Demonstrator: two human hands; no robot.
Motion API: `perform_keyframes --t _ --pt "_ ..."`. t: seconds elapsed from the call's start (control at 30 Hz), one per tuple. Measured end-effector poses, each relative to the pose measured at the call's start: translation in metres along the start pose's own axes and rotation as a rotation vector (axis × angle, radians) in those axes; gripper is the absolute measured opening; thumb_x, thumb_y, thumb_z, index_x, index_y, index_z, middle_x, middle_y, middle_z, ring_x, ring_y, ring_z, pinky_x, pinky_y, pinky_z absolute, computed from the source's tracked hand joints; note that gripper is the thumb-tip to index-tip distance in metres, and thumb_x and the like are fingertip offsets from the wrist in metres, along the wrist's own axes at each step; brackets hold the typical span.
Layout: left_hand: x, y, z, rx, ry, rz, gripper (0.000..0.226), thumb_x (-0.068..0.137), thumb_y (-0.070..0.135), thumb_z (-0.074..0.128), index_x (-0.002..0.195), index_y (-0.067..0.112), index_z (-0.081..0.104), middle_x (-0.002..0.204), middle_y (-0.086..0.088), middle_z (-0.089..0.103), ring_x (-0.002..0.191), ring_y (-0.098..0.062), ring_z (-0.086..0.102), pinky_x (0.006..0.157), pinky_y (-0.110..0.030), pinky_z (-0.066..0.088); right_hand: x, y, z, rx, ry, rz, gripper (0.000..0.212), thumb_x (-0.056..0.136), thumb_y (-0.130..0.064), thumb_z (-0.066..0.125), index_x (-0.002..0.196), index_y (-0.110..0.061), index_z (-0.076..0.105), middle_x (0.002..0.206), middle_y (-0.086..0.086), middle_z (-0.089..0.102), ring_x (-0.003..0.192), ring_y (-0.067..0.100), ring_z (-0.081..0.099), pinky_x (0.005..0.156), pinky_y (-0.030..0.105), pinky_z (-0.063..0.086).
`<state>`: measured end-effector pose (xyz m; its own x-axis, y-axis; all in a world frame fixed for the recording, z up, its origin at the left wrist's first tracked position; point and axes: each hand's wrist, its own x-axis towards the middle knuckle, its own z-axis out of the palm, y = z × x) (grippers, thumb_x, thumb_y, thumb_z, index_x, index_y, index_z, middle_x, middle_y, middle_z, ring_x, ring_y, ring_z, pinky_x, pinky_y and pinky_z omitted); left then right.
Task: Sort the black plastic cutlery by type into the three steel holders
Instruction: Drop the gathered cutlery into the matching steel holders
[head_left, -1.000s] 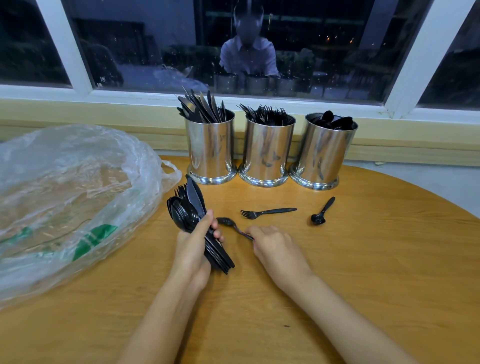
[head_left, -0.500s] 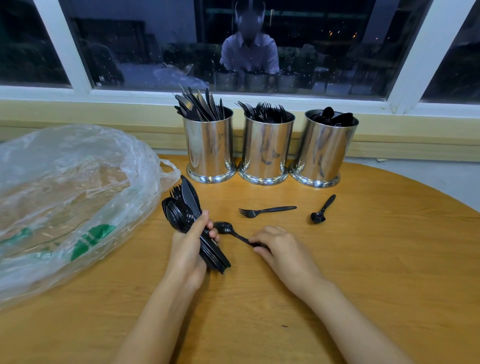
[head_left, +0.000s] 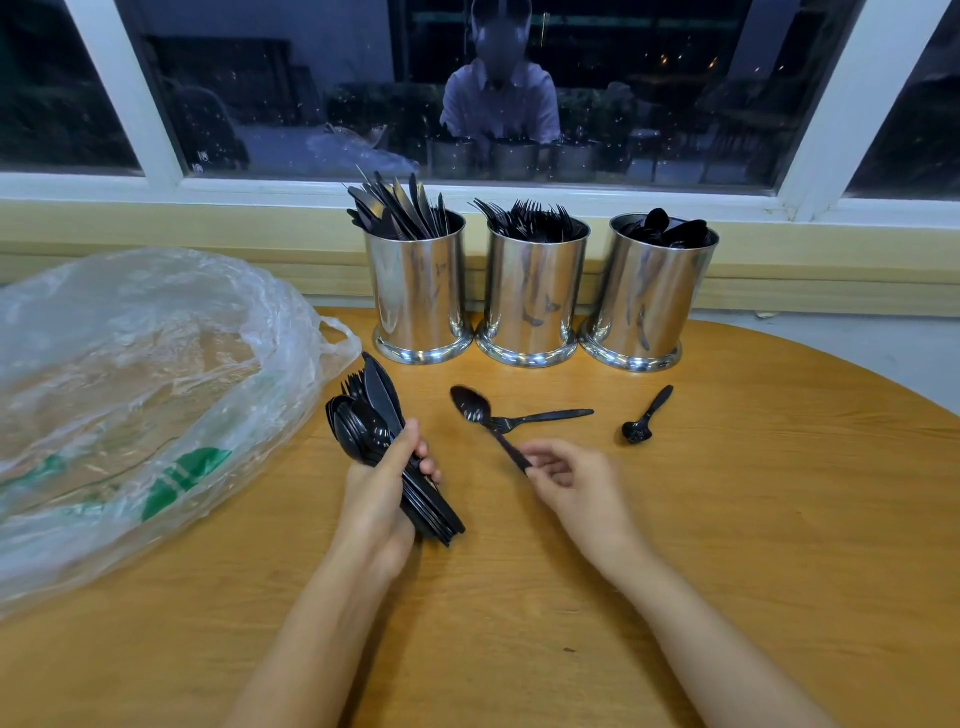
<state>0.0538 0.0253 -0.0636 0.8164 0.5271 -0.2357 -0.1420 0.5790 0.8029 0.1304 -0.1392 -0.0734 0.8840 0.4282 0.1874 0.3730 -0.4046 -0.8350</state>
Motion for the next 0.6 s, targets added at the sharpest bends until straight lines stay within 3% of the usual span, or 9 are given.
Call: perform_keyframes --t 0.1,0.17,0.3,0.4,0.5,0.6 --pt "-0.001 -0.002 0.002 0.015 -0.019 0.003 0.021 0.084 0.032 0.067 0.091 0.014 0.059 0.066 0.004 0.053 0.056 -0.007 0.049 0.066 -0.028 0.046 -0.004 -0.018 -0.003 0.460 0.032 0.169 0.024 0.085 -0.005 0.070 0.094 -0.027 0.072 0.087 -0.005 0.069 0.078 -0.002 0.063 0.071 0.014 0.052" --pt "-0.002 -0.004 0.006 0.018 -0.030 0.009 0.029 0.079 0.037 0.066 0.093 0.012 0.061 0.065 0.004 0.052 0.055 -0.007 0.048 0.065 -0.027 0.046 -0.009 -0.030 0.002 0.576 -0.004 0.185 0.021 0.083 -0.005 0.072 0.096 -0.022 0.074 0.088 0.003 0.070 0.079 0.002 0.063 0.072 0.015 0.052" --pt "-0.004 -0.008 0.007 0.086 -0.055 0.012 0.035 0.076 0.044 0.063 0.083 0.010 0.060 0.062 0.003 0.049 0.053 -0.008 0.047 0.059 -0.028 0.049 -0.018 -0.040 0.024 0.608 -0.026 0.186 0.013 0.081 -0.003 0.074 0.090 -0.011 0.073 0.078 -0.003 0.071 0.073 0.003 0.065 0.069 0.016 0.052" --pt "-0.005 -0.006 0.006 0.140 -0.039 0.010 0.038 0.072 0.048 0.066 0.076 0.011 0.056 0.059 0.002 0.045 0.055 -0.010 0.050 0.064 -0.033 0.052 -0.018 -0.038 0.034 0.584 -0.029 0.161 0.012 0.079 -0.001 0.075 0.084 -0.012 0.072 0.072 -0.005 0.071 0.068 0.001 0.065 0.065 0.015 0.051" --pt "-0.004 -0.002 0.007 0.105 -0.030 0.034 0.029 0.069 0.038 0.073 0.081 0.016 0.058 0.061 0.005 0.048 0.053 -0.004 0.051 0.060 -0.025 0.050 -0.020 -0.036 0.039 0.513 -0.074 0.100 0.015 0.080 0.000 0.075 0.079 -0.016 0.073 0.069 -0.009 0.071 0.065 -0.001 0.062 0.064 0.014 0.050" --pt "-0.004 -0.002 0.008 0.047 -0.041 0.007 0.020 0.080 0.019 0.072 0.097 0.016 0.062 0.064 0.004 0.054 0.054 -0.005 0.053 0.054 -0.023 0.051 -0.020 -0.034 0.038 0.432 -0.119 -0.007 0.019 0.080 -0.002 0.075 0.081 -0.021 0.075 0.080 -0.006 0.073 0.070 0.001 0.064 0.071 0.016 0.051"
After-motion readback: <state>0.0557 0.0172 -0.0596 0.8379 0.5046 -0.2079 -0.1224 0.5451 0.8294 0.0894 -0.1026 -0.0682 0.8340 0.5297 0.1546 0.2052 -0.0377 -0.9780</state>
